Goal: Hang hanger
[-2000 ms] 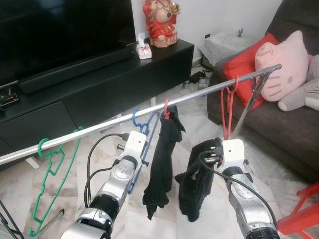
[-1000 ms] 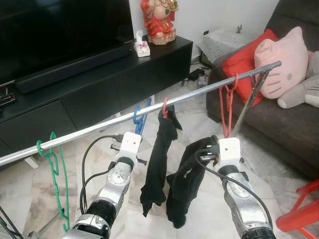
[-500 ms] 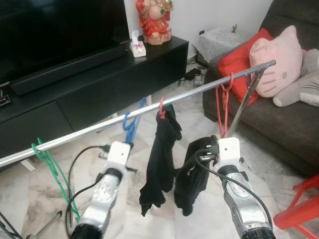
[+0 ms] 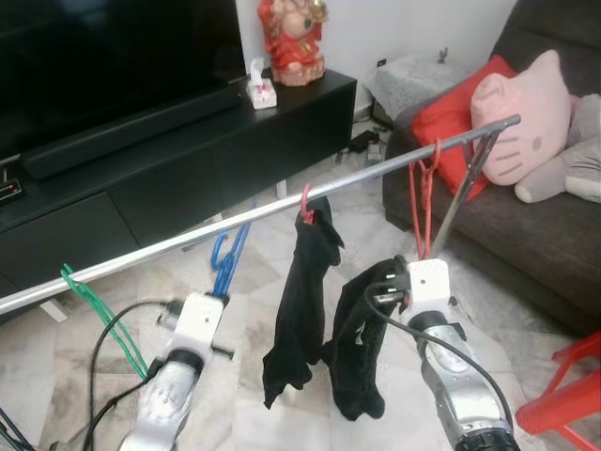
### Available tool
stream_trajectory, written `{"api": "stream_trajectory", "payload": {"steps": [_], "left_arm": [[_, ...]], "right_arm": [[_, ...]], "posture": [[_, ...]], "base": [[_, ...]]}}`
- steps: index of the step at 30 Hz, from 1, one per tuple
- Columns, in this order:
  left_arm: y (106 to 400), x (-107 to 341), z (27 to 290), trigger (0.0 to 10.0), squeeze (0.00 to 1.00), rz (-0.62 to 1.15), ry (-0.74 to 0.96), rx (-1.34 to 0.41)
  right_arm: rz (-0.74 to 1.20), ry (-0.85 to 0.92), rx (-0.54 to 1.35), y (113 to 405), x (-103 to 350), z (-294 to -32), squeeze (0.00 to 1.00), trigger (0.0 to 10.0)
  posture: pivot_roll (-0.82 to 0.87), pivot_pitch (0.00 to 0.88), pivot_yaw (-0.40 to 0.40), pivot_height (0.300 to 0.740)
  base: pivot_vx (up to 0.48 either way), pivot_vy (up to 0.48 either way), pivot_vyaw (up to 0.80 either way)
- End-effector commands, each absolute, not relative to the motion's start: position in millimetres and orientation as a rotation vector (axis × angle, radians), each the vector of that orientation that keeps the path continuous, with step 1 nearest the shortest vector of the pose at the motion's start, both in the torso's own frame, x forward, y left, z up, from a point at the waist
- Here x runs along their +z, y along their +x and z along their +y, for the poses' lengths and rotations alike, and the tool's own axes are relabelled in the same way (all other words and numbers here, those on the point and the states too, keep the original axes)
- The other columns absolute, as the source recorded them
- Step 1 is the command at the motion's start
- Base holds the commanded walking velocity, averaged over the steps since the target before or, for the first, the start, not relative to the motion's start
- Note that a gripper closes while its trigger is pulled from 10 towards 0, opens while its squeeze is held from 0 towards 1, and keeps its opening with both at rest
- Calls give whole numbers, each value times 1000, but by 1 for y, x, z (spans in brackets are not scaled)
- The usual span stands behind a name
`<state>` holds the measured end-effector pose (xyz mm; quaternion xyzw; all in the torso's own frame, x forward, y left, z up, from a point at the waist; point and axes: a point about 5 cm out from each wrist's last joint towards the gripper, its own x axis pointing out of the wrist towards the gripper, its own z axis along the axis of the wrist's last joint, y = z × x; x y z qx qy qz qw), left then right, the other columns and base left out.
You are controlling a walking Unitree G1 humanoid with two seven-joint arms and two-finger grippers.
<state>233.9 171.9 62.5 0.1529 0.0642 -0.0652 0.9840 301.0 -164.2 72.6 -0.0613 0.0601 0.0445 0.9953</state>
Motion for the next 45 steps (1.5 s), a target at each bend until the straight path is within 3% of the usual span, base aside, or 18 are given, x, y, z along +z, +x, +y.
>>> {"api": "stream_trajectory", "payload": {"steps": [1, 12, 34, 45], "left_arm": [[230, 71, 178, 10000, 0, 115, 293, -108], [217, 78, 177, 10000, 0, 144, 219, -63], [218, 78, 160, 10000, 0, 164, 188, -105], [218, 78, 156, 10000, 0, 167, 199, -129]], "right_arm": [[67, -120, 114, 309, 88, -157, 0, 10000], [68, -125, 141, 314, 92, -152, 0, 10000], [69, -113, 169, 311, 90, -141, 0, 10000], [69, -113, 176, 310, 90, -139, 0, 10000]], "posture": [[-99, 0, 38, 732], [-75, 0, 22, 732], [-72, 0, 43, 732], [-73, 0, 44, 732]], "base": [[0, 0, 0], [0, 0, 0], [0, 0, 0], [-273, 0, 0]]}}
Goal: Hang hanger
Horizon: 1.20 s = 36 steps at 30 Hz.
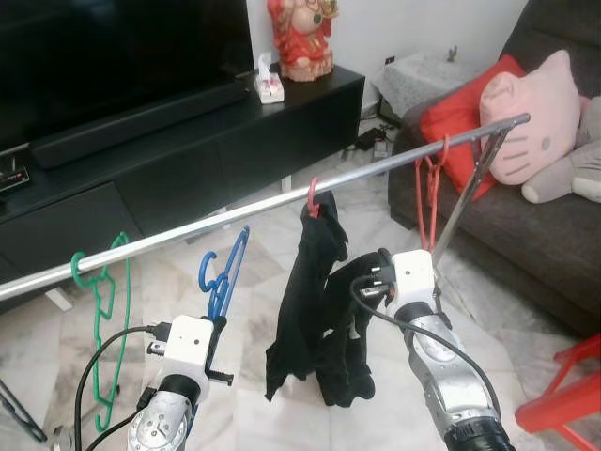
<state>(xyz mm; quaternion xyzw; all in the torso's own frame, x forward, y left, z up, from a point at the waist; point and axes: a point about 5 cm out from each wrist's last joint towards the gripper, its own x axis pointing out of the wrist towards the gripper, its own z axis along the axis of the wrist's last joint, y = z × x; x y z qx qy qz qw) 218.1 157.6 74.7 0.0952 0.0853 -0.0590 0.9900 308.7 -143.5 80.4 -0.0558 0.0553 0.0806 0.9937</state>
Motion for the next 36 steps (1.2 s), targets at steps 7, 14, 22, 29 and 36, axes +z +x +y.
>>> {"api": "stream_trajectory", "payload": {"steps": [7, 14, 22, 29, 36], "left_arm": [[217, 77, 156, 10000, 0, 169, 193, -125], [218, 77, 153, 10000, 0, 165, 192, -129], [219, 78, 153, 10000, 0, 161, 190, -129], [220, 79, 152, 10000, 0, 159, 189, -131], [221, 80, 151, 10000, 0, 159, 189, -134]], "right_arm": [[68, -113, 179, 311, 90, -139, 0, 10000], [64, -119, 186, 312, 91, -137, 0, 10000], [63, -121, 190, 312, 91, -137, 0, 10000], [57, -139, 202, 311, 92, -134, 0, 10000], [68, -141, 204, 309, 89, -134, 0, 10000]], "posture": [[-71, 0, 42, 732], [-73, 0, 39, 732], [-70, 0, 35, 732], [-64, 0, 33, 732], [-60, 0, 33, 732]], "base": [[-281, 0, 0], [-281, 0, 0], [-282, 0, 0], [-284, 0, 164], [-283, 0, 538]]}}
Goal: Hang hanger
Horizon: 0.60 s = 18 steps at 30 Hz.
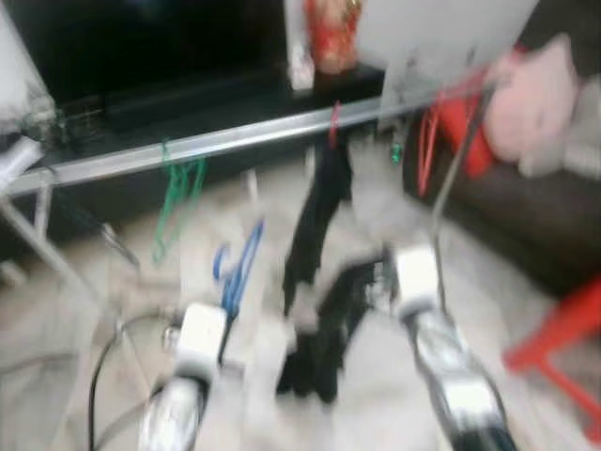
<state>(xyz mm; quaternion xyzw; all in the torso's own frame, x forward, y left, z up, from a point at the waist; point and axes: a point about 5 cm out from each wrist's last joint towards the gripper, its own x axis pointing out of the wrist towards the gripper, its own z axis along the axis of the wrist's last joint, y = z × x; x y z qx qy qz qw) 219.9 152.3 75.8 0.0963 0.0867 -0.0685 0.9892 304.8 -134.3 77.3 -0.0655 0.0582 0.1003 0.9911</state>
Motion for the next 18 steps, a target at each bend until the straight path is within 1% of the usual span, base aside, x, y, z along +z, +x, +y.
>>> {"api": "stream_trajectory", "payload": {"steps": [1, 18], "left_arm": [[221, 80, 151, 10000, 0, 158, 189, -135], [222, 81, 151, 10000, 0, 157, 194, -133]], "right_arm": [[69, -141, 202, 309, 89, -134, 0, 10000], [73, -140, 208, 310, 89, -132, 0, 10000]], "posture": [[-60, 0, 33, 732], [-52, 0, 30, 732]], "base": [[-285, 0, 0], [-282, 0, 0]]}}
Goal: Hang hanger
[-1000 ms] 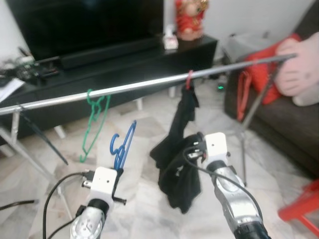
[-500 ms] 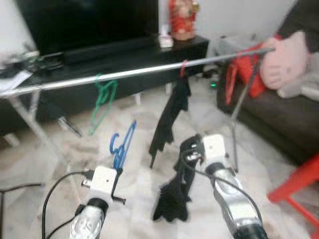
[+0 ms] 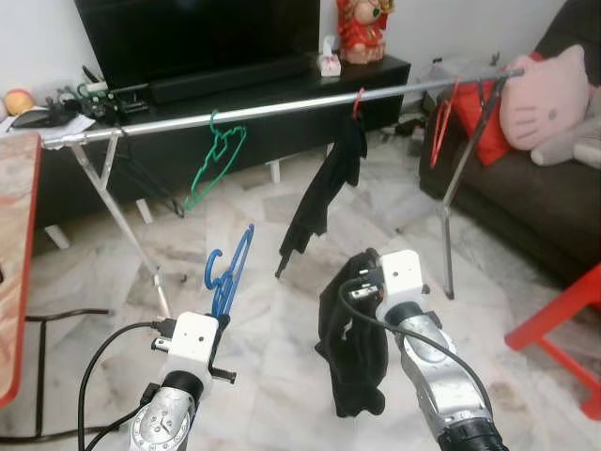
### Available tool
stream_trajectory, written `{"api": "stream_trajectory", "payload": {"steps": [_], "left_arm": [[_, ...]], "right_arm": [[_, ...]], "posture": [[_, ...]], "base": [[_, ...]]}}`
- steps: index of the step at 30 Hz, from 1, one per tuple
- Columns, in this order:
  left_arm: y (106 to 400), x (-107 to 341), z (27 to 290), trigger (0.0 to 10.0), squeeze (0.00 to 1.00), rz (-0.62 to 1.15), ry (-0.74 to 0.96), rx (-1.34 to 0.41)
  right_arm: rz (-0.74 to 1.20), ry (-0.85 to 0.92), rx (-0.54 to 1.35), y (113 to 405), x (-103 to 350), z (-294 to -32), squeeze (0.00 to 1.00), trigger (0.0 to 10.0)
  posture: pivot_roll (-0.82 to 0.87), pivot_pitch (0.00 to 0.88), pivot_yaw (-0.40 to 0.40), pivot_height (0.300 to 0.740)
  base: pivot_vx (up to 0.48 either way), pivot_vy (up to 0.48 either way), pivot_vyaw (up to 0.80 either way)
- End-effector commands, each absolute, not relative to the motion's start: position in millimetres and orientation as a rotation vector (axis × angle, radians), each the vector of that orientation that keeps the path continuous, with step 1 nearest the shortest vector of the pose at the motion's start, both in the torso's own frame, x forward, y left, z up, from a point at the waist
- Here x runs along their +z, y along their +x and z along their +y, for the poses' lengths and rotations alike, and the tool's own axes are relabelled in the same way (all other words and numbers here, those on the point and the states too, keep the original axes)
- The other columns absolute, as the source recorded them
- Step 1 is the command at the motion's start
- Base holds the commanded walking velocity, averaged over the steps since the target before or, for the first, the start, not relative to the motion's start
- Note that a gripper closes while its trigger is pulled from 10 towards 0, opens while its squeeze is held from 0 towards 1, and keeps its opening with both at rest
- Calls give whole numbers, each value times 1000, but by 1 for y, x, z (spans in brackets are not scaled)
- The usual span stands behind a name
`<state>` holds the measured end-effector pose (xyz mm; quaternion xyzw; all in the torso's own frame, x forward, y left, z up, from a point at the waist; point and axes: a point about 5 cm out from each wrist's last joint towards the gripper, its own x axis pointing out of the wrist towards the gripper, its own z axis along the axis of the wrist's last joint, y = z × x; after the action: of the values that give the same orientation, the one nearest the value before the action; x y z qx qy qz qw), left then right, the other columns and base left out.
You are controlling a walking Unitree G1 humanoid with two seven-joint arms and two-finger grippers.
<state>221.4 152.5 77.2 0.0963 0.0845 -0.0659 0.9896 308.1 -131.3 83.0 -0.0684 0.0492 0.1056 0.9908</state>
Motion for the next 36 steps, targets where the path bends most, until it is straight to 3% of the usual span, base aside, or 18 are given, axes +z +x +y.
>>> {"api": "stream_trajectory", "payload": {"steps": [1, 21, 27, 33, 34, 36], "left_arm": [[222, 81, 151, 10000, 0, 157, 194, -133], [222, 81, 149, 10000, 0, 160, 187, -145], [222, 81, 148, 10000, 0, 170, 201, -165], [222, 79, 147, 10000, 0, 195, 220, -214], [219, 75, 146, 10000, 0, 256, 281, -340], [218, 73, 147, 10000, 0, 281, 308, -384]], "right_arm": [[73, -140, 208, 310, 89, -132, 0, 10000], [69, -133, 211, 312, 91, -131, 0, 10000], [75, -137, 208, 316, 92, -130, 0, 10000], [87, -158, 208, 323, 93, -129, 0, 10000], [118, -195, 199, 331, 93, -129, 0, 10000], [125, -206, 197, 334, 94, -129, 0, 10000]], "posture": [[-52, 0, 30, 732], [-45, 0, 27, 732], [-44, 0, 25, 732], [-43, 0, 25, 732], [-38, 0, 25, 732], [-38, 0, 25, 732]], "base": [[-285, 0, 0], [-279, 0, 202], [0, 0, 0], [0, 0, 0], [0, 0, 0], [0, 0, 0]]}}
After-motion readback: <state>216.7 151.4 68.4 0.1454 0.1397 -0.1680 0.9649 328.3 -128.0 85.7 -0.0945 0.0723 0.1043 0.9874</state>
